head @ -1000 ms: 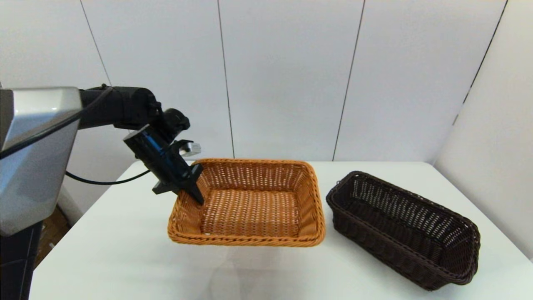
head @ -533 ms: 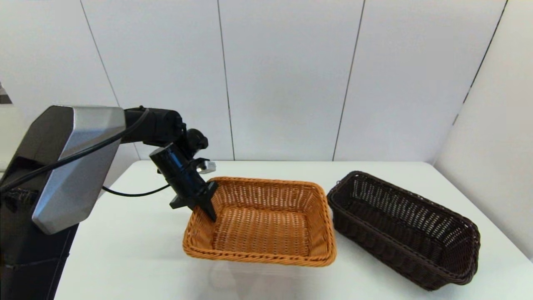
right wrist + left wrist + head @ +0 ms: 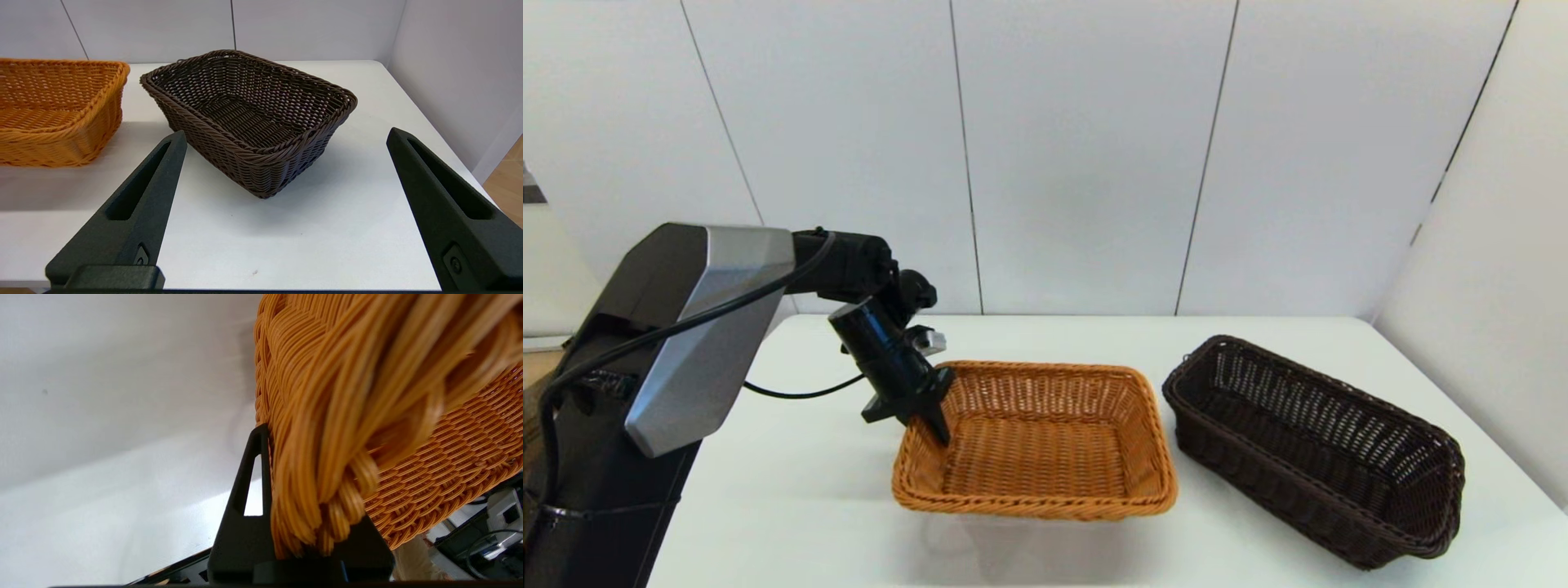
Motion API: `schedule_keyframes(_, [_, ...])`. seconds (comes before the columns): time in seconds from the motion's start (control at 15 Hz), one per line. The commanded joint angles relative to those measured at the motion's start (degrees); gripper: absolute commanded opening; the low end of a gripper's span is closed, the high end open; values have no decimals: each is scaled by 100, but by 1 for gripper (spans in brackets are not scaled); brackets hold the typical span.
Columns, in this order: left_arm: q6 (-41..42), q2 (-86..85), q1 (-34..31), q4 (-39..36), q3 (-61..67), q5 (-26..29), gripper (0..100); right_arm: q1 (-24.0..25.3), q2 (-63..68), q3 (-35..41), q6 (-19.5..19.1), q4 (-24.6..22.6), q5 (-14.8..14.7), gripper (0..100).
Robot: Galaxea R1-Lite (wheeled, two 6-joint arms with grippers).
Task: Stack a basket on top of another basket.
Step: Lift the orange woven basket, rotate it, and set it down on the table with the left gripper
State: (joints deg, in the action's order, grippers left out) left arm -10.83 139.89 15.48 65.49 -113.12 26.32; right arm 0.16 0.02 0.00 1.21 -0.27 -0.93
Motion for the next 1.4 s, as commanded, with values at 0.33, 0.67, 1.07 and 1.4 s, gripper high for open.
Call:
schedule_keyframes(0.33, [1,179,7,-142,0,14,0,2,-2,0,2,0,-4,100])
schedule_keyframes(0.67, [45,206,7,-229,0,14,0,2,-2,0,2,0,-4,100])
schedule_keyframes(1.07, [10,241,7,-238,0,14,0,2,-2,0,2,0,5,100])
schedule_keyframes(1.4, [37,223,7,-238,0,14,0,2,-2,0,2,0,5,100])
